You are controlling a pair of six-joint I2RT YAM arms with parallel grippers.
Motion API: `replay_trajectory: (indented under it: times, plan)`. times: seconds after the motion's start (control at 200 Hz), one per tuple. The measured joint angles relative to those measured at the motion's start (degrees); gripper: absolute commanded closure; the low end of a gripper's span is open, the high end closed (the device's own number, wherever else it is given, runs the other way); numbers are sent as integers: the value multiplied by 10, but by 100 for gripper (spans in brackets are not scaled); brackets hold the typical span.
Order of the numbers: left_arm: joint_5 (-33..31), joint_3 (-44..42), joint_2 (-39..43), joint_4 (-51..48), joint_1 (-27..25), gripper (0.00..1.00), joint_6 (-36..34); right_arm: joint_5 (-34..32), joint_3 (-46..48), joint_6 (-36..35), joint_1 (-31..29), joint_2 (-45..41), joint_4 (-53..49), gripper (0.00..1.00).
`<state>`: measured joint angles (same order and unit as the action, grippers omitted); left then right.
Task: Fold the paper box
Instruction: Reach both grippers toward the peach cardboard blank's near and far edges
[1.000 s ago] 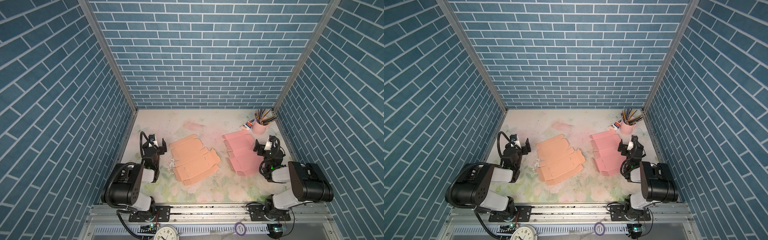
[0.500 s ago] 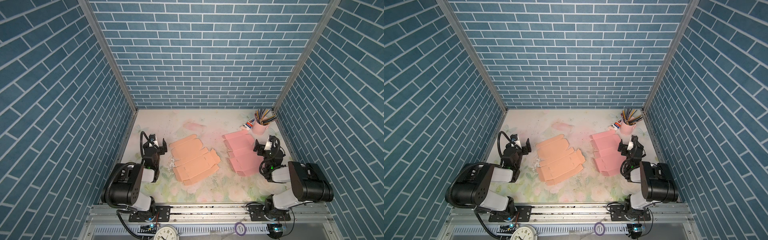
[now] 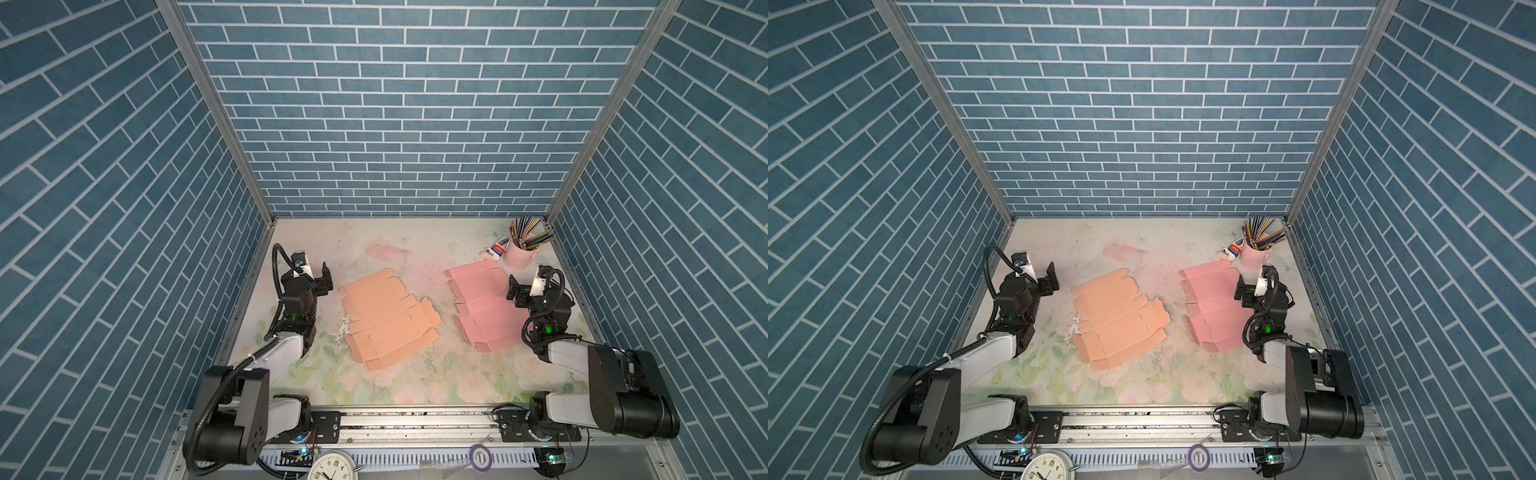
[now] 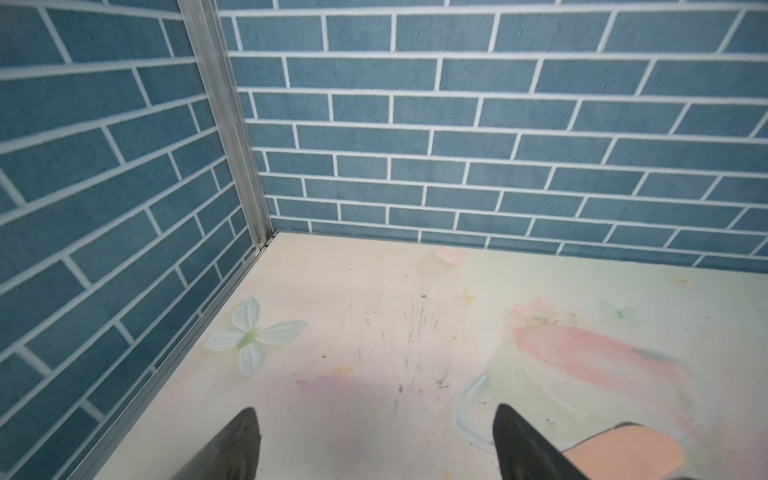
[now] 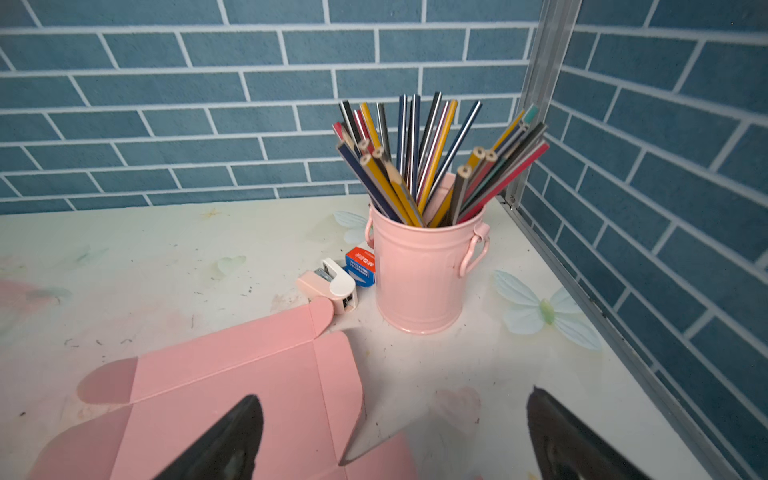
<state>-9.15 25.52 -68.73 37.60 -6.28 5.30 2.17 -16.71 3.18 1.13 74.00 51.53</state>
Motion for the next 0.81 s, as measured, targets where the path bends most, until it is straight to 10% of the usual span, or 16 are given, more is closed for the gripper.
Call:
replay_trajectory:
  times: [0.335,0.805]
  plan:
    - [64,110,64,-238,-77,12,143,-5,-123,126,-50,-116,-293,2]
    - [269,122,-31,-377,-151,12,213,135,-258,239,-334,-5,-556,8]
